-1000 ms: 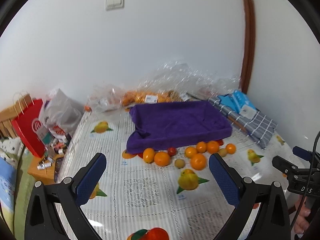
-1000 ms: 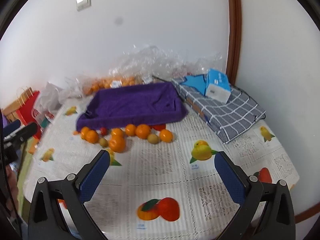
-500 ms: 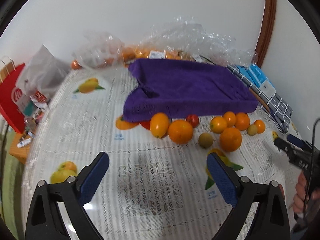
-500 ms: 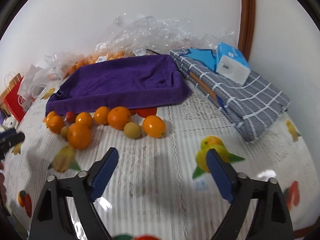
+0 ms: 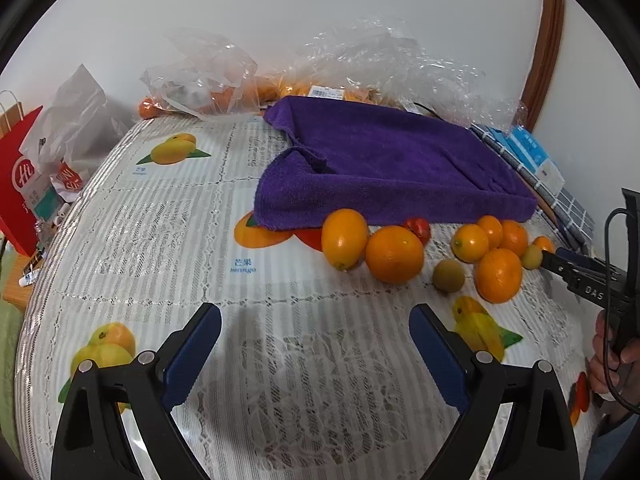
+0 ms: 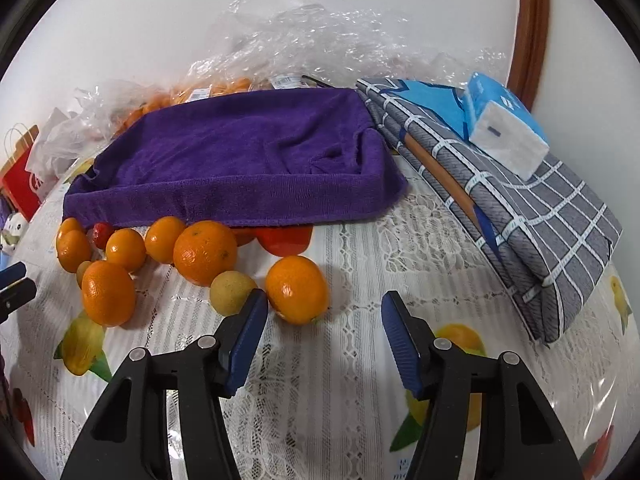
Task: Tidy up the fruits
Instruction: 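Grasp a mandarin with the right tool while the left tool grasps a kumquat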
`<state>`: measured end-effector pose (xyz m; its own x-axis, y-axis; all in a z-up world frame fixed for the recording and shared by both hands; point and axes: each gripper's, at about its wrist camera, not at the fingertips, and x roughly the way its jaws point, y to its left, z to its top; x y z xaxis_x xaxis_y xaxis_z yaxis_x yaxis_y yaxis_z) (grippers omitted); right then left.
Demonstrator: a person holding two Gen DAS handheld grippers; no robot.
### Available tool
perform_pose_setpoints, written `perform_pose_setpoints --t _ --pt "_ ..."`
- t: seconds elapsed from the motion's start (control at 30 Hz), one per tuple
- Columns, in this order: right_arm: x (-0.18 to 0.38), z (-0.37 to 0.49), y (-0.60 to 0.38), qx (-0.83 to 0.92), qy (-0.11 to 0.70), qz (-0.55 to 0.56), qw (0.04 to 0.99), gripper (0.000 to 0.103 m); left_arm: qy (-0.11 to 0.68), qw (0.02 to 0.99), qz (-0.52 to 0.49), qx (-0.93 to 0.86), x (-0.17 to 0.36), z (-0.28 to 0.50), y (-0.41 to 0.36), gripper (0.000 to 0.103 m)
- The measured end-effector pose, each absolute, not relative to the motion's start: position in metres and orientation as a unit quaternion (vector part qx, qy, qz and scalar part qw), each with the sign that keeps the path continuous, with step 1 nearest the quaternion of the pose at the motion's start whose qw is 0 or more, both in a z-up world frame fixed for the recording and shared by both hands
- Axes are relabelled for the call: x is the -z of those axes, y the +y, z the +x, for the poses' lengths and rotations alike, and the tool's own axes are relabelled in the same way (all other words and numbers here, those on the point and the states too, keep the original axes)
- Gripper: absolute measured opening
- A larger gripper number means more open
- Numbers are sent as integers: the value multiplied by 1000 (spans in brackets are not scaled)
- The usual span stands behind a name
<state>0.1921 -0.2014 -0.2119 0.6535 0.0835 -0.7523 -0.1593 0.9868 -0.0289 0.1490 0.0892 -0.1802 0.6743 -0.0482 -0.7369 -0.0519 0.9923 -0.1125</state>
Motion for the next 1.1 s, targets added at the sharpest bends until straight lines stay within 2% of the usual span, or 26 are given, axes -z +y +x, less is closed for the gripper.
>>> perform_pose_setpoints --t 0.1,0.2,0.33,0.37,0.43,0.83,1.03,1.1 --pt "214 199 -200 -71 415 -49 906 58 414 908 -67 -2 187 154 91 93" --pt "218 206 -199 -72 428 -50 900 50 422 903 -78 -1 190 156 94 85" --pt "218 206 -197 -72 421 -52 903 32 419 904 -83 -4 190 154 96 82" --pt "218 205 -197 -71 419 -52 904 32 418 905 -82 -3 190 154 96 70" --pt "218 204 -196 -68 419 -56 904 32 417 906 -78 5 189 154 93 58" --pt "214 197 -205 -79 408 -33 909 32 409 900 -150 34 159 202 102 58" --pt "212 196 -211 -79 404 -16 911 32 429 881 -194 51 178 223 108 47" --pt "212 196 -210 -78 406 -19 910 32 438 874 -203 54 183 225 108 40"
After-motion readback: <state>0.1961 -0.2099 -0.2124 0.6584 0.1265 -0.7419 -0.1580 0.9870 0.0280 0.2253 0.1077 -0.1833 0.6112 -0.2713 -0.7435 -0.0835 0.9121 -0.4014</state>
